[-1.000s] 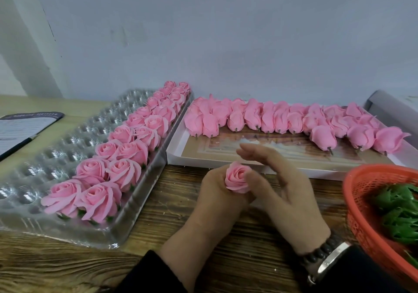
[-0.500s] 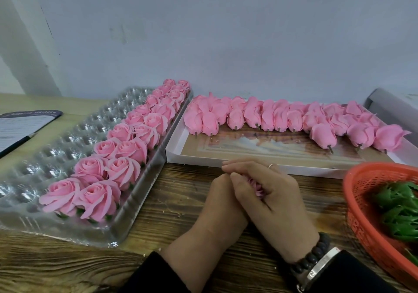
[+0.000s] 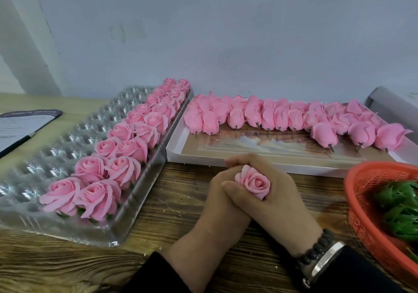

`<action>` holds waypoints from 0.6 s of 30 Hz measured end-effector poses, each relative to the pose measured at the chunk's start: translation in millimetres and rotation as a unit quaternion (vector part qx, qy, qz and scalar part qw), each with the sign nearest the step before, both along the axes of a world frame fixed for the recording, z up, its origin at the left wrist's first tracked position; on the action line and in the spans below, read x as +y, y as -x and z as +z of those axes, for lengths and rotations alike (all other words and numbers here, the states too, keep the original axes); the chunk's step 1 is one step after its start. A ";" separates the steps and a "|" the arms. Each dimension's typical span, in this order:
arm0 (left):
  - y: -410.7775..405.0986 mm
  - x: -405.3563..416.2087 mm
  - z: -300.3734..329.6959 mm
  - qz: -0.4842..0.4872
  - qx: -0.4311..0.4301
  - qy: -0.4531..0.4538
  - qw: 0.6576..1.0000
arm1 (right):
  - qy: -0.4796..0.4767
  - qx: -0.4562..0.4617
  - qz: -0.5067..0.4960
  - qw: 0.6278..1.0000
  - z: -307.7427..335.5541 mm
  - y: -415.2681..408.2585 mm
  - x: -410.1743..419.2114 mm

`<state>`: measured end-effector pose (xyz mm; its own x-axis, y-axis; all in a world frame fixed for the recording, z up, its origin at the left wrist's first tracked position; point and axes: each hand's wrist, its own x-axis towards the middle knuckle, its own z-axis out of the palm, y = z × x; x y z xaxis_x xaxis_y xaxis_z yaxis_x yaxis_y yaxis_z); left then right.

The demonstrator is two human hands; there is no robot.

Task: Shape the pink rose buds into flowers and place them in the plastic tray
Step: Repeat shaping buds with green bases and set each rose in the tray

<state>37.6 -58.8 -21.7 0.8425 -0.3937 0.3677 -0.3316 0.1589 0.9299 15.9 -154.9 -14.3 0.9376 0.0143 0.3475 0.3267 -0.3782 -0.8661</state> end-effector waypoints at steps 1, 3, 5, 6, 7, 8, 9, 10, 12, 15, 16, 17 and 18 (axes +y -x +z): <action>-0.2 0.3 0.5 0.002 0.001 -0.006 1.000 | -0.002 0.004 0.009 1.000 -0.2 -0.7 -1.2; -1.7 0.3 -1.0 0.013 -0.005 -0.030 0.999 | 0.011 0.015 0.026 0.999 -0.5 -1.9 -4.1; -2.3 0.9 -1.5 0.018 -0.018 -0.034 0.999 | 0.014 0.036 0.039 0.998 -0.6 -2.5 -7.6; -1.6 1.5 0.1 0.012 -0.016 -0.022 1.000 | 0.008 0.042 0.042 0.998 -0.3 -2.3 -9.1; -1.4 1.8 1.0 0.016 -0.001 -0.009 1.000 | 0.001 0.034 0.039 0.999 0.4 -1.8 -9.7; -1.9 2.0 1.0 0.014 0.009 -0.018 1.000 | -0.001 0.012 0.030 0.999 1.1 -0.8 -9.5; -2.5 0.6 1.5 0.006 0.025 -0.026 0.999 | -0.001 -0.020 0.016 1.000 1.4 0.5 -8.5; -2.6 0.2 2.0 0.010 0.040 -0.041 0.998 | 0.001 -0.056 -0.002 0.998 1.6 1.7 -6.6; -0.8 -1.3 4.9 0.006 0.060 -0.060 0.996 | 0.024 -0.121 -0.034 0.992 1.4 3.0 -1.3; 4.1 -2.2 4.5 -0.011 0.041 -0.080 0.996 | 0.063 -0.162 -0.051 0.983 -1.3 1.6 4.0; 3.5 -1.3 2.3 -0.003 0.025 -0.103 0.994 | 0.068 -0.156 -0.048 0.984 -1.8 1.0 3.8; 2.4 -1.2 1.3 0.010 -0.003 -0.135 0.991 | 0.073 -0.144 -0.043 0.986 -1.5 0.0 2.9; 1.7 -1.8 2.0 0.014 -0.029 -0.156 0.987 | 0.076 -0.127 -0.033 0.988 -0.9 -1.2 0.7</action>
